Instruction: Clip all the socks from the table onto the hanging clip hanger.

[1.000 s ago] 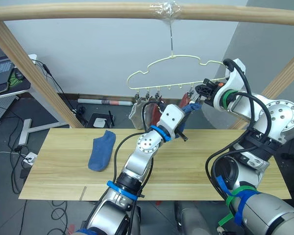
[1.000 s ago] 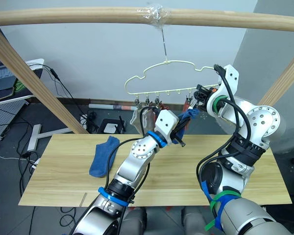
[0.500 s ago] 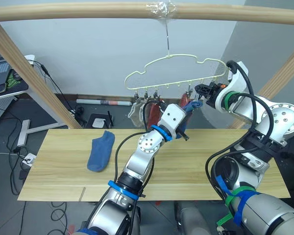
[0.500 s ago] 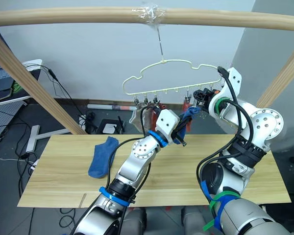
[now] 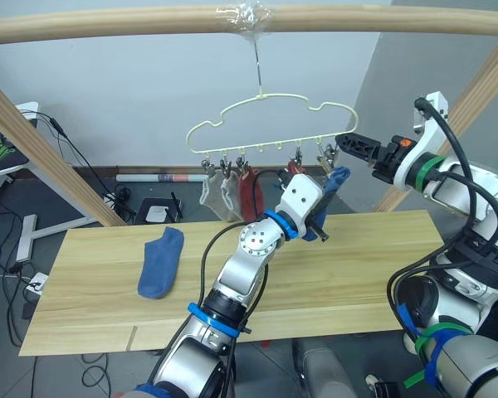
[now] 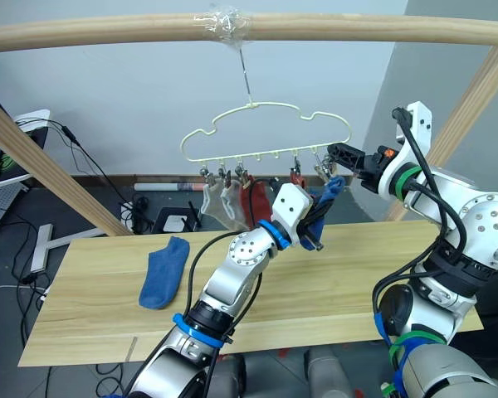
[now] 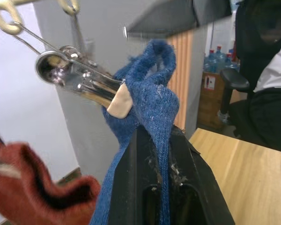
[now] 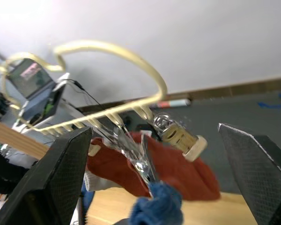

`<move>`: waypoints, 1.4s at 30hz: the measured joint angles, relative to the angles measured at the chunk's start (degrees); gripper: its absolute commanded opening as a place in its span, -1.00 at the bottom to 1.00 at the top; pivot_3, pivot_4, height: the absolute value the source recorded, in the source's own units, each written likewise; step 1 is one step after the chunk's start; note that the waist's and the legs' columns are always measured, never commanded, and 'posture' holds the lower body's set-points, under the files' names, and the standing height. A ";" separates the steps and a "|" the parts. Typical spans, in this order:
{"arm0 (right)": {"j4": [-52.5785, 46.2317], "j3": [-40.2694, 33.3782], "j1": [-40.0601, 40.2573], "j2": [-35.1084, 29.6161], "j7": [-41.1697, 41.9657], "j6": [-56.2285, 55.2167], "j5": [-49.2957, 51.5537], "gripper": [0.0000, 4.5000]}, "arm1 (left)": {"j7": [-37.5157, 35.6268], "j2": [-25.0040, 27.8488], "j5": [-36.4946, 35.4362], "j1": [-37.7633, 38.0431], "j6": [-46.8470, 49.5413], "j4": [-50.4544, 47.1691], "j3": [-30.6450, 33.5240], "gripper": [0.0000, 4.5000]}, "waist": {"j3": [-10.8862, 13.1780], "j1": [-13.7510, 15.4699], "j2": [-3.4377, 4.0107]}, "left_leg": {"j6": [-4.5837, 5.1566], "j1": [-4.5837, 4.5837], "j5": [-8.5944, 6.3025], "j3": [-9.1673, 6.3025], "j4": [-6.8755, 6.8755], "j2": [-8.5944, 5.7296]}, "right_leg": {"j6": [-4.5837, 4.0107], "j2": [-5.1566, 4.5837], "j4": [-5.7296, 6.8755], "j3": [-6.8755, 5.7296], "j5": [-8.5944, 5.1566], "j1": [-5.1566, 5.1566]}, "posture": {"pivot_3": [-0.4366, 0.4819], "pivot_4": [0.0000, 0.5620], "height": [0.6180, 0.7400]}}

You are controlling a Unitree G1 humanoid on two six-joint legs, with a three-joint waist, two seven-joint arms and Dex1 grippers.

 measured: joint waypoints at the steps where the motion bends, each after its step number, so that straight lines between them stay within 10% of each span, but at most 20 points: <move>1: -1.67 -0.28 1.40 -0.11 0.45 0.01 0.86 0.99 | -0.11 -1.02 -1.65 -0.19 2.62 -0.05 0.84 -1.00 | 0.00 0.04 0.00 | 0.00 -0.02 0.00 0.00 0.01 0.00 | 0.01 0.00 -0.01 0.00 0.00 0.00 | -0.32 -0.27 1.00; 17: -13.95 10.81 18.15 -1.43 0.11 -13.35 -4.49 1.00 | 2.37 -1.96 -13.00 -0.44 20.72 -1.81 9.66 0.99 | 0.00 0.00 0.01 | -0.01 -0.01 0.00 0.07 0.00 0.00 | 0.04 0.01 -0.04 0.07 0.00 -0.06 | -0.26 -0.27 1.00; 21: -15.48 23.49 25.28 -8.26 3.17 -27.01 -14.21 1.00 | 0.91 2.89 -13.06 1.32 21.01 -6.23 10.08 0.99 | 0.00 -0.10 0.01 | -0.02 0.03 0.00 0.13 -0.02 0.00 | 0.05 0.01 -0.03 0.13 0.00 -0.08 | -0.20 -0.26 1.00; 28: -11.46 36.02 29.53 -1.24 -1.37 -47.38 -29.69 0.26 | -8.08 20.89 -14.56 3.84 20.28 -17.37 13.99 1.00 | 0.02 0.13 -0.01 | -0.05 0.00 0.04 0.13 0.03 0.10 | 0.04 0.10 0.08 0.18 0.00 -0.23 | -0.05 -0.25 1.00; 32: -7.17 36.74 27.95 2.71 -3.65 -53.03 -33.56 0.26 | -11.38 25.92 -17.74 2.64 21.65 -22.61 16.87 1.00 | 0.03 1.06 -0.03 | -0.05 -0.04 0.04 0.15 0.03 0.07 | 0.07 0.07 0.01 0.20 0.03 -0.19 | -0.01 -0.26 1.00; 38: -1.78 37.02 26.31 3.99 -3.74 -58.72 -37.78 -0.48 | -14.94 29.84 -17.80 2.92 21.51 -24.96 16.10 1.00 | 0.03 2.08 -0.02 | -0.04 -0.04 0.03 0.13 -0.05 0.08 | 0.04 0.07 0.02 0.16 0.03 -0.23 | 0.04 -0.27 1.00; 42: 1.53 37.36 24.24 5.14 -3.45 -60.73 -39.65 -0.48 | -15.08 30.53 -18.22 3.15 21.87 -26.65 16.18 1.00 | 0.03 2.17 -0.02 | -0.04 -0.02 0.03 0.14 -0.03 0.08 | 0.05 0.07 0.04 0.18 0.04 -0.23 | 0.10 -0.29 1.00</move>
